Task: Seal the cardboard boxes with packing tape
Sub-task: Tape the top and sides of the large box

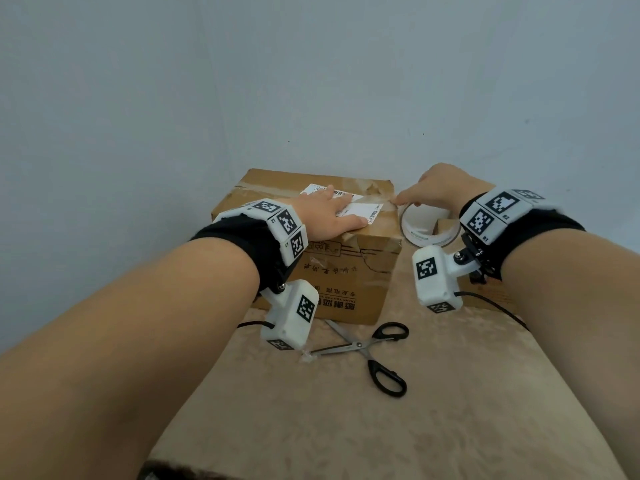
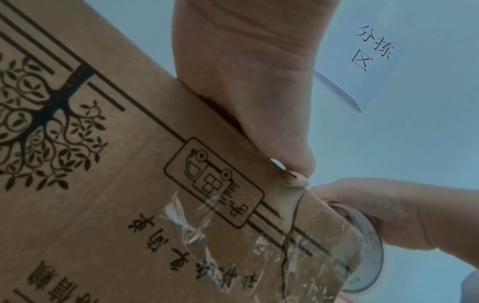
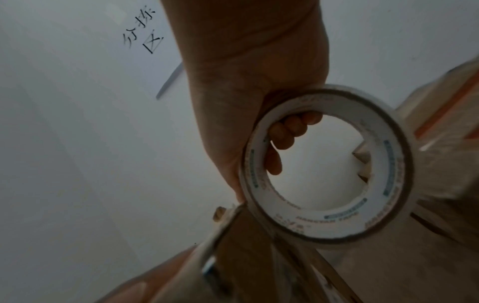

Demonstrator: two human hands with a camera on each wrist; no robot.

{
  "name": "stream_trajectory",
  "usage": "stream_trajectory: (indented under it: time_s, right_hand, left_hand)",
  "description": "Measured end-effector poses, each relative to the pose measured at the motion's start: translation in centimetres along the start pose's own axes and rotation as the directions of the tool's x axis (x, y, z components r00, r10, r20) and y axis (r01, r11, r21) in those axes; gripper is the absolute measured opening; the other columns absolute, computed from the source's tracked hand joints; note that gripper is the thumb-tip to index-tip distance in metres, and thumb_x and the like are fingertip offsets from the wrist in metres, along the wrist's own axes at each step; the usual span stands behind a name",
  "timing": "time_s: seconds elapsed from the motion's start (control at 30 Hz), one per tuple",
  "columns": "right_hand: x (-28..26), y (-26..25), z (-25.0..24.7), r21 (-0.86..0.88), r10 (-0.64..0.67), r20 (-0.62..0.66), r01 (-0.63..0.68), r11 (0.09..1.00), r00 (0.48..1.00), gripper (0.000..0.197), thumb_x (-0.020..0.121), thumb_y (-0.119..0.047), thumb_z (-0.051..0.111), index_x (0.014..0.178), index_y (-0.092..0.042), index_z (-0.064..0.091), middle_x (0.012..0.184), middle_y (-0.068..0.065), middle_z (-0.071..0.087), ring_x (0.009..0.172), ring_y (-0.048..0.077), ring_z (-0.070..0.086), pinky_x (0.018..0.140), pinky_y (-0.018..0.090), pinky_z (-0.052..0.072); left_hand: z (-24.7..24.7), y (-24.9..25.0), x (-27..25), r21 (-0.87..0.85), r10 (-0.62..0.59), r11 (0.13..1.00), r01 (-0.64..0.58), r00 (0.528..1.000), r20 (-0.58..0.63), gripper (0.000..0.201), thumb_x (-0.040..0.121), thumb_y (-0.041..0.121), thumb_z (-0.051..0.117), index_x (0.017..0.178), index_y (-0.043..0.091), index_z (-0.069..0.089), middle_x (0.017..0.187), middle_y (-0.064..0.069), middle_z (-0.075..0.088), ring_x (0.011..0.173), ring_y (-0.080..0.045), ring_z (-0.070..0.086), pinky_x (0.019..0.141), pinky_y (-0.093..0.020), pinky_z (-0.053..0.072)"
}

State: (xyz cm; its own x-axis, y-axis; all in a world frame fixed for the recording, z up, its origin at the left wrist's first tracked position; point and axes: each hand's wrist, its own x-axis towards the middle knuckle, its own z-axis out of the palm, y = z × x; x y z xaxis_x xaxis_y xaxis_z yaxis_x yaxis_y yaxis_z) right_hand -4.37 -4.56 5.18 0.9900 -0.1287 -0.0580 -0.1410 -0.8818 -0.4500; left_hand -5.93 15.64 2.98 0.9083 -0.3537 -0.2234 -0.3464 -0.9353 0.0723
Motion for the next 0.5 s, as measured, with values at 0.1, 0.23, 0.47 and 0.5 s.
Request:
stream_trajectory:
  time_s: [0.1,0.23,0.47,0.5]
  right_hand:
    - [-0.1,0.8,0.8,0.078,-0.005,0.019,0.003,0.997,1.0,0.042,0.083,-0.042,0.07,0.091,0.0,0.067,0.097,0.01,0.059,0.093,0.025,0.052,0.079,0.033,0.04]
    - [-0.3,1.0,1.6,0.108,-0.048,0.047,0.043,0.993,0.998,0.049,0.09,-0.045,0.06,0.103,0.002,0.067,0.108,0.013,0.06,0.104,0.028,0.054,0.087,0.035,0.04]
    - [-0.5,2.2,2.3,0.201,-0.076,0.092,0.056,0.978,0.993,0.043,0.095,-0.041,0.052,0.105,-0.002,0.066,0.098,0.01,0.059,0.092,0.022,0.051,0.07,0.028,0.04]
    - [-0.7,2.4,2.5,0.251,-0.075,0.082,0.052,0.967,0.994,0.04,0.095,-0.041,0.053,0.098,-0.004,0.066,0.089,0.007,0.058,0.087,0.021,0.05,0.063,0.026,0.036]
  left_hand:
    - [-0.2,0.3,0.0,0.006,-0.015,1.0,0.015,1.0,0.009,0.073,0.093,0.065,0.022,0.153,0.028,0.003,0.16,-0.008,-0.003,0.147,-0.028,0.006,0.118,-0.044,0.009]
    - [-1.0,2.1,0.7,0.081,-0.081,0.994,0.074,0.992,0.091,0.079,0.085,0.078,0.014,0.15,0.038,-0.002,0.159,-0.012,-0.007,0.145,-0.037,0.011,0.117,-0.054,0.012]
    - [0.4,4.8,1.6,0.051,0.088,0.995,-0.087,0.996,-0.022,0.085,0.083,0.079,0.014,0.153,0.03,0.001,0.161,0.0,-0.006,0.147,-0.028,-0.005,0.115,-0.06,-0.001]
    - [0.5,4.7,1.7,0.052,0.114,0.992,-0.113,0.993,-0.026,0.088,0.082,0.08,0.015,0.152,0.03,0.0,0.161,0.003,-0.006,0.147,-0.027,-0.006,0.114,-0.061,-0.002]
